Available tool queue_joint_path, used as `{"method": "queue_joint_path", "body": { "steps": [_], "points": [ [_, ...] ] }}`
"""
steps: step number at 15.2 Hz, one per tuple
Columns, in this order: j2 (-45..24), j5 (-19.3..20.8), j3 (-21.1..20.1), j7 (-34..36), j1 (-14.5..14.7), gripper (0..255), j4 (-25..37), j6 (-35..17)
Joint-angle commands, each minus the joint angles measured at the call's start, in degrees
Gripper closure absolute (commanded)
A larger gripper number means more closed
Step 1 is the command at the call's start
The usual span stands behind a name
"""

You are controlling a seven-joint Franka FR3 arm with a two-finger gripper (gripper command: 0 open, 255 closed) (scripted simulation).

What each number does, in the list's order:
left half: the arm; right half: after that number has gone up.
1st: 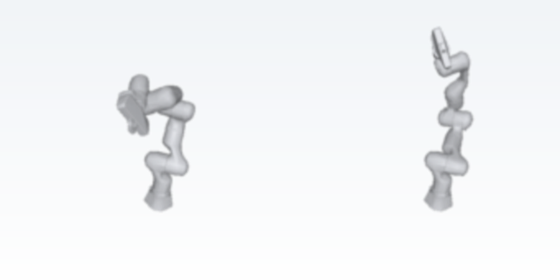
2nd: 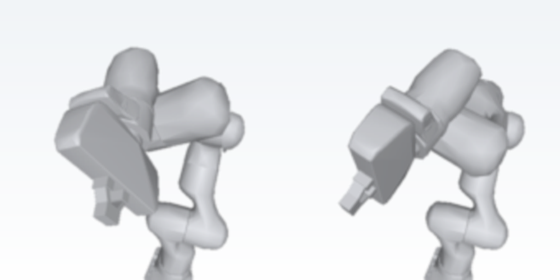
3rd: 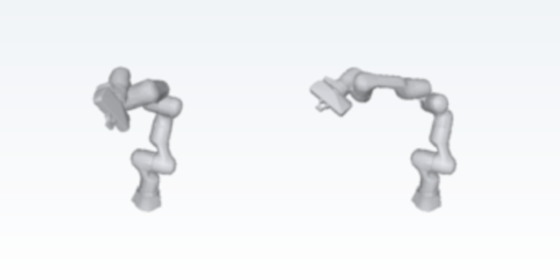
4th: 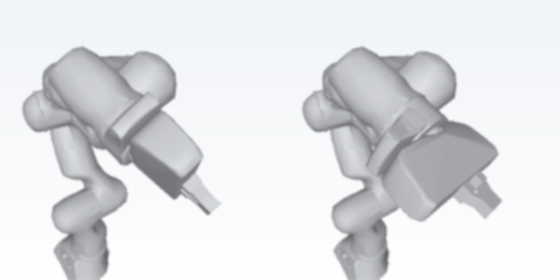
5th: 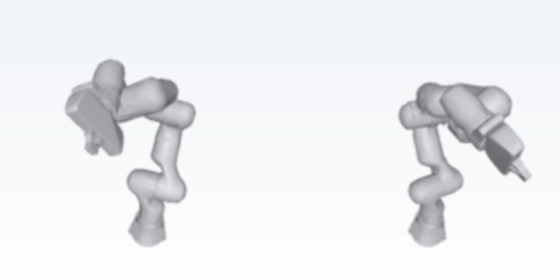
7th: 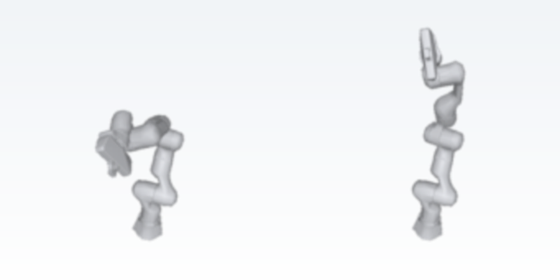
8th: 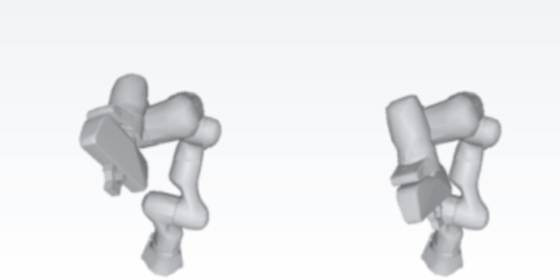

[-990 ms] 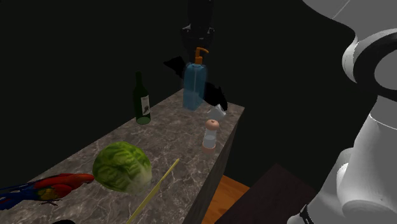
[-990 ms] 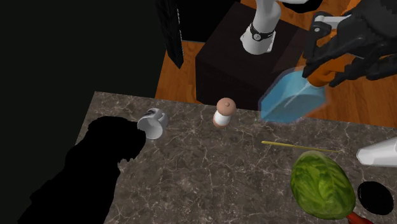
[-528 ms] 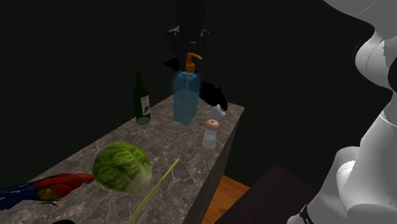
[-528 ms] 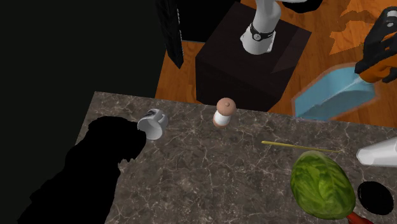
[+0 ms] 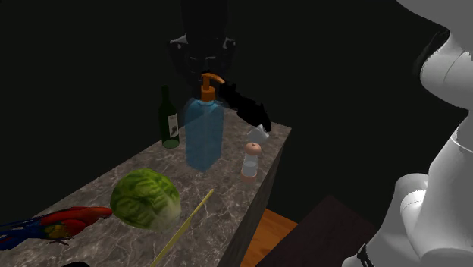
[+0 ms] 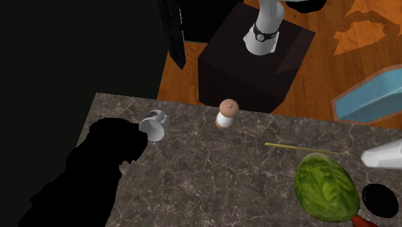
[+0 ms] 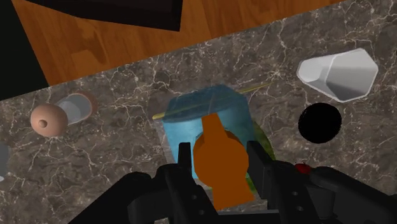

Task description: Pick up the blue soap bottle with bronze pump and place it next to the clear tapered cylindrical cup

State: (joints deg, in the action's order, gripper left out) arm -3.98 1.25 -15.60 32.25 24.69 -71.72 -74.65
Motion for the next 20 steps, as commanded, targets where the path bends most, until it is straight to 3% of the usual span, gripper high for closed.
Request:
{"method": "queue_joint_path", "body": {
  "steps": [1,7,11,20],
  "points": [
    [-0.75,0.29,-1.51,3.33,1.84,255,1.07,0.35],
    [-5.24,2.16,-5.54,12.48,7.72,255,6.71,1.89],
    [-10.58,4.71,-8.04,18.92,13.04,255,13.79,4.1],
    [-4.55,1.99,-7.41,17.77,10.64,255,-1.91,-5.98]
  ]
}}
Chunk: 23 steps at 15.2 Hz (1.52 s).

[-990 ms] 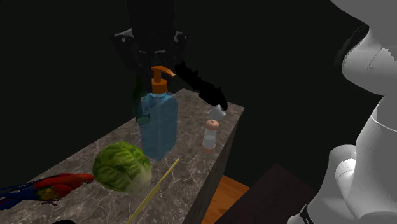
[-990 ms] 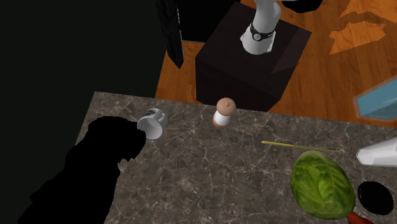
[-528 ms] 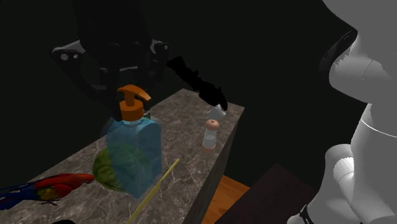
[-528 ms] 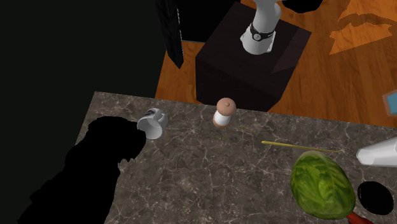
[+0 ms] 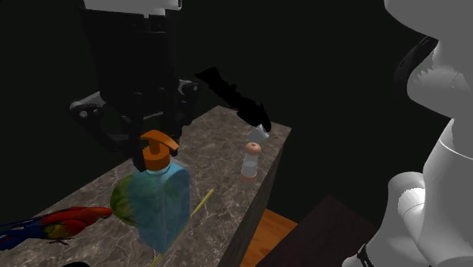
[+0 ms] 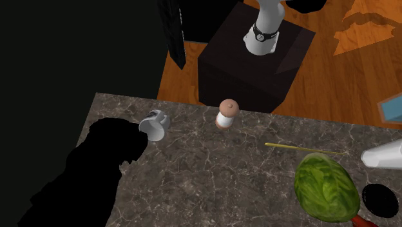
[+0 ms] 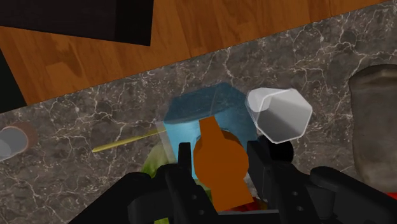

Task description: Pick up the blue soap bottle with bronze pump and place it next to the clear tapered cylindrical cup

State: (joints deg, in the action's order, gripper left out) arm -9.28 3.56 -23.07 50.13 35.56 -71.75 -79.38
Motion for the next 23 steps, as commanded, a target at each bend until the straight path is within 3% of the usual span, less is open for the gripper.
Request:
{"method": "queue_joint_path", "body": {
  "steps": [1,23],
  "points": [
    [1.21,-0.51,0.11,-0.21,-0.38,255,-3.28,-2.22],
    [5.75,-2.3,0.73,-1.28,-1.63,255,-26.05,-20.8]
  ]
}}
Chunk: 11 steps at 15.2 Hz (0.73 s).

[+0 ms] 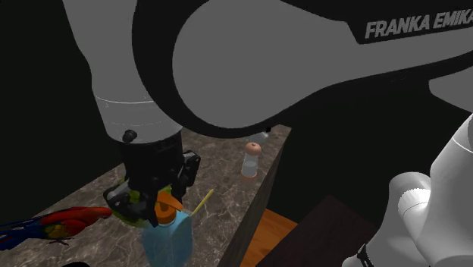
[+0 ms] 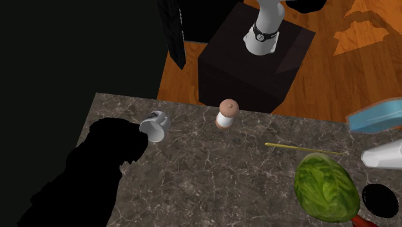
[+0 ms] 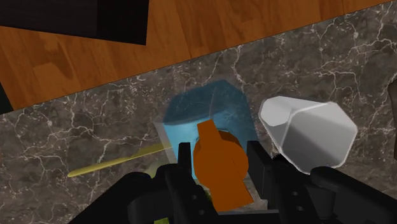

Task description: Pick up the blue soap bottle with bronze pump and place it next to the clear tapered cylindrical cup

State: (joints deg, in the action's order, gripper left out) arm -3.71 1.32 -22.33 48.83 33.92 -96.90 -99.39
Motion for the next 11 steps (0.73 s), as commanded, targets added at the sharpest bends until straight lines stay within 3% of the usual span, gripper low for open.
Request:
{"method": "queue_joint_path", "body": {
  "steps": [1,11],
  "points": [
    [0.19,-0.06,0.0,0.02,-0.01,255,-1.68,-1.57],
    [-0.44,0.23,0.04,0.22,-0.01,255,-8.67,-9.13]
  ]
}}
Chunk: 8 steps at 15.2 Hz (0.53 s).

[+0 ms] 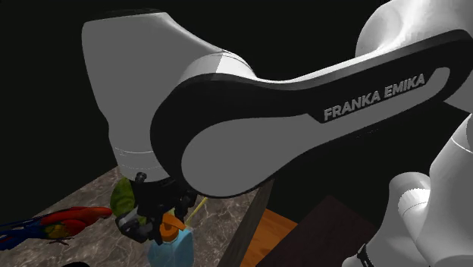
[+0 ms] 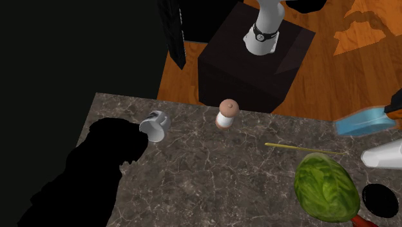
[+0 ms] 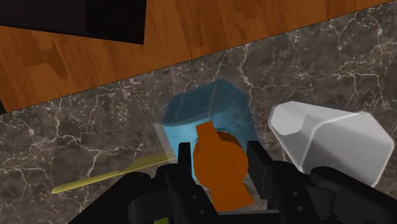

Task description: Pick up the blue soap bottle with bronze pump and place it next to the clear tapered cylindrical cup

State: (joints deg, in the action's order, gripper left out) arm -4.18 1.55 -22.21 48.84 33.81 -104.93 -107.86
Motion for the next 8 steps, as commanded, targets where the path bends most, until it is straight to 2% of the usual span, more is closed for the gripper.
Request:
{"method": "queue_joint_path", "body": {
  "steps": [1,8],
  "points": [
    [-0.1,0.06,-0.08,0.26,0.11,255,-1.25,-1.4],
    [-1.41,0.66,-0.05,0.67,0.2,255,-5.19,-6.54]
  ]
}}
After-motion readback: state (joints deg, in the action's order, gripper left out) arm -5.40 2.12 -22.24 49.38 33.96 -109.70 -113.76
